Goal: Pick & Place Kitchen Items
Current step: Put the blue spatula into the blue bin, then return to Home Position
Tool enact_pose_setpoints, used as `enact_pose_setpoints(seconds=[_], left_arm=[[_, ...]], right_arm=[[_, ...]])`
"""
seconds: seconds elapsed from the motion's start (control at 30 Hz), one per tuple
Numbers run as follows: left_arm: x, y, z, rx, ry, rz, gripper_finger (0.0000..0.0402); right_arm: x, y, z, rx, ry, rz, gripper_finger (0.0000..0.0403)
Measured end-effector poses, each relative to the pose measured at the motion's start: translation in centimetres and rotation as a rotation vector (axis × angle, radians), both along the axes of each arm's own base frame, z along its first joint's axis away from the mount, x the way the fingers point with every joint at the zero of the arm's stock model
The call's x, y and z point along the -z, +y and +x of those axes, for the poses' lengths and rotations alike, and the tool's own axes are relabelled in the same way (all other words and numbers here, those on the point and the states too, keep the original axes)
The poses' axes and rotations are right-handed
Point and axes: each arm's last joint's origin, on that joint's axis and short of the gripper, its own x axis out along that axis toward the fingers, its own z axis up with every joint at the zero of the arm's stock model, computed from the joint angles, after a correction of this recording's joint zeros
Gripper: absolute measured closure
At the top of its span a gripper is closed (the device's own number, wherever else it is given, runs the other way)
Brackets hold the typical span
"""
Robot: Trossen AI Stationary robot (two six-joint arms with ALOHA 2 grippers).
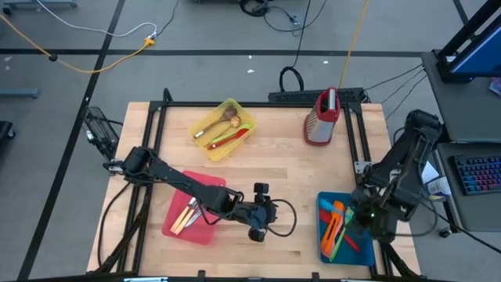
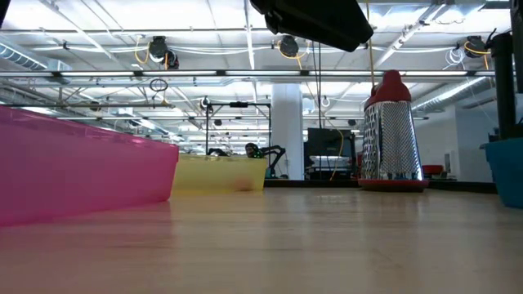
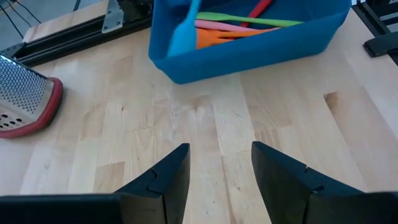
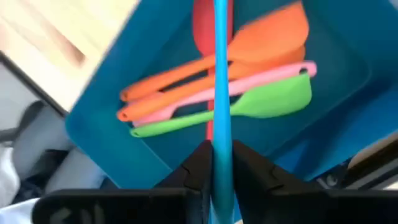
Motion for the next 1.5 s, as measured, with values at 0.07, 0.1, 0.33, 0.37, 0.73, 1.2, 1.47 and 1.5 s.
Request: enact_pose_setpoints(seconds=[0.07, 0.1, 0.33, 0.37, 0.73, 1.2, 1.47, 1.5], left_arm=[[0.0, 0.0, 0.0, -0.001, 0.0, -0.001, 0.0224], [0.0, 0.0, 0.0, -0.001, 0.0, -0.001, 0.0224], [0.0, 0.0, 0.0, 0.0, 0.0, 0.001, 0.0224], [0.0, 0.0, 0.0, 0.0, 0.0, 0.001, 0.0224], [0.0, 0.0, 0.0, -0.021, -0.003, -0.027, 0.0224], [0.2, 0.2, -0.3, -0.049, 0.024, 0.003, 0.0224], [-2.7, 1.7, -2.7, -0.288, 0.021, 0.032, 0.0224], [-3.2, 2.1, -3.4, -0.324, 0.045, 0.031, 0.0224]], right_arm=[[0.7, 0.7, 0.3, -0.001, 0.028, -0.034, 0.0358], [1.1, 1.0, 0.5, 0.004, 0.032, -0.051, 0.0357], [3.5, 4.1, 2.1, -0.116, 0.0, -0.057, 0.0356], [3.7, 4.5, 2.2, -0.13, -0.004, -0.057, 0.0356], [5.4, 5.5, 2.9, -0.181, -0.004, -0.122, 0.0324], [5.1, 4.6, 4.5, -0.384, -0.165, -0.252, 0.0279], [4.2, 3.0, 6.9, -0.549, -0.253, -0.287, 0.0293], [4.1, 2.7, 7.2, -0.58, -0.262, -0.3, 0.0293]])
